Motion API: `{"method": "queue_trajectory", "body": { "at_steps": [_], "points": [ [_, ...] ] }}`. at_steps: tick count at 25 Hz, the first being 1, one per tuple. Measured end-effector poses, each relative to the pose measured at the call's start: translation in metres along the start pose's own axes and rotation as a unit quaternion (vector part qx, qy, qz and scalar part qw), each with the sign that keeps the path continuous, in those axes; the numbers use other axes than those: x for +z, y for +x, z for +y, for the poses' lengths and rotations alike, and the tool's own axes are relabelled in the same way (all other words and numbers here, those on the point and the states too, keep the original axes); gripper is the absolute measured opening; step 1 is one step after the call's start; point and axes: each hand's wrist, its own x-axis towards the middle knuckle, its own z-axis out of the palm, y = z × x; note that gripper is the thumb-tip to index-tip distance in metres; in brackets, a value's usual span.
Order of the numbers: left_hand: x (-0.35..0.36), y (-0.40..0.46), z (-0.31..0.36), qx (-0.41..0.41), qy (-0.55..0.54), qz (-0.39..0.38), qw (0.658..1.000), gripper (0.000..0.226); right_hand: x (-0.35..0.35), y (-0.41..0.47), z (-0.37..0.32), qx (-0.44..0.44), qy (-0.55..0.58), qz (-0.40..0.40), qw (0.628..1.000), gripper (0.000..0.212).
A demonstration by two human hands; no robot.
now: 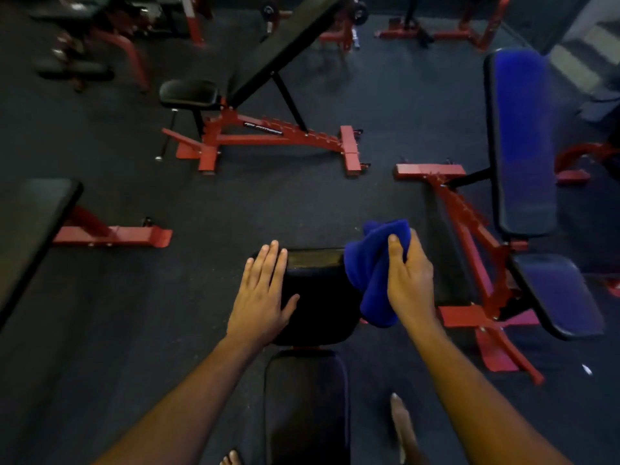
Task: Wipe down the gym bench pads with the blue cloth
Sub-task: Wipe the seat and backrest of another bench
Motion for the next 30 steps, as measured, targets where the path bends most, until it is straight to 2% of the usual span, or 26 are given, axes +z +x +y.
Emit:
{"method": "queue_trajectory", "body": {
  "at_steps": [2, 4, 6, 9, 13, 19, 24, 27, 30],
  "points": [
    [0.006, 0.002, 0.012, -0.039, 0.008, 0.020, 0.999, 0.082, 0.001, 0.033, 0.013, -0.048, 0.016, -0.041, 0.998, 0.018],
    [0.014, 0.005, 0.039, -0.128, 0.009, 0.035, 0.991, 0.081, -0.006, 0.064, 0.030, -0.082, 0.024, -0.131, 0.988, 0.014],
    [0.014, 0.009, 0.069, -0.213, -0.012, 0.042, 0.976, 0.081, -0.024, 0.087, 0.049, -0.096, 0.032, -0.169, 0.980, 0.018],
    [0.011, 0.019, 0.094, -0.290, -0.041, 0.050, 0.955, 0.080, -0.052, 0.117, 0.071, -0.065, 0.032, -0.177, 0.982, 0.027],
    [0.014, 0.033, 0.114, -0.366, -0.082, 0.070, 0.924, 0.083, -0.069, 0.152, 0.087, -0.032, -0.015, -0.227, 0.973, 0.026],
    [0.034, 0.029, 0.103, -0.349, -0.077, 0.135, 0.924, 0.079, -0.054, 0.192, 0.093, 0.019, -0.070, -0.246, 0.966, 0.033],
    [0.060, 0.032, 0.091, -0.340, -0.060, 0.219, 0.913, 0.080, 0.008, 0.218, 0.051, 0.016, -0.020, -0.260, 0.965, 0.030],
    [0.071, 0.032, 0.084, -0.332, -0.048, 0.263, 0.905, 0.081, 0.045, 0.226, 0.020, -0.074, -0.042, -0.330, 0.940, 0.032],
    [0.081, 0.033, 0.078, -0.325, -0.043, 0.297, 0.897, 0.079, 0.087, 0.234, 0.010, -0.102, -0.072, -0.449, 0.885, 0.041]
  ]
}}
